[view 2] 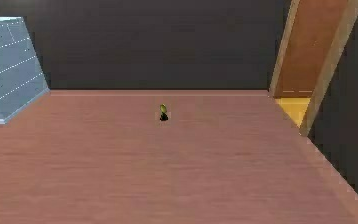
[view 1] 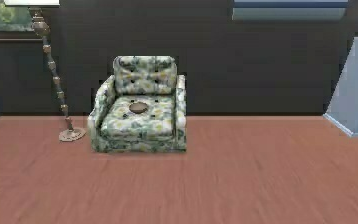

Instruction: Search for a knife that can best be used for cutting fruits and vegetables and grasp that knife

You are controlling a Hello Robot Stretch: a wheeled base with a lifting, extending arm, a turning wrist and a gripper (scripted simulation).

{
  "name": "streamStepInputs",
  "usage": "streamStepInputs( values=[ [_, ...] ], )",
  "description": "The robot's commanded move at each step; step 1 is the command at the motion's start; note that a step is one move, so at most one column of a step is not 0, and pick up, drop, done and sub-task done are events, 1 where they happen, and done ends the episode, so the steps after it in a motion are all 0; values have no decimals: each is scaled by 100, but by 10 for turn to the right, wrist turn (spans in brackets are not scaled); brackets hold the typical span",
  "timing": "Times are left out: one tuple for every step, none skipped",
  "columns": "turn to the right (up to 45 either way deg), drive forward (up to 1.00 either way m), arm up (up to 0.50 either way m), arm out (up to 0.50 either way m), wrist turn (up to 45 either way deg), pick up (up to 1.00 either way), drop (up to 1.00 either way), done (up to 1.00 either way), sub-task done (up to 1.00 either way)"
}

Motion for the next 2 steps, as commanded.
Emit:
streamStepInputs(
  values=[
    [450,0,0,0,0,0,0,0,0],
    [450,0,0,0,0,0,0,0,0]
  ],
)
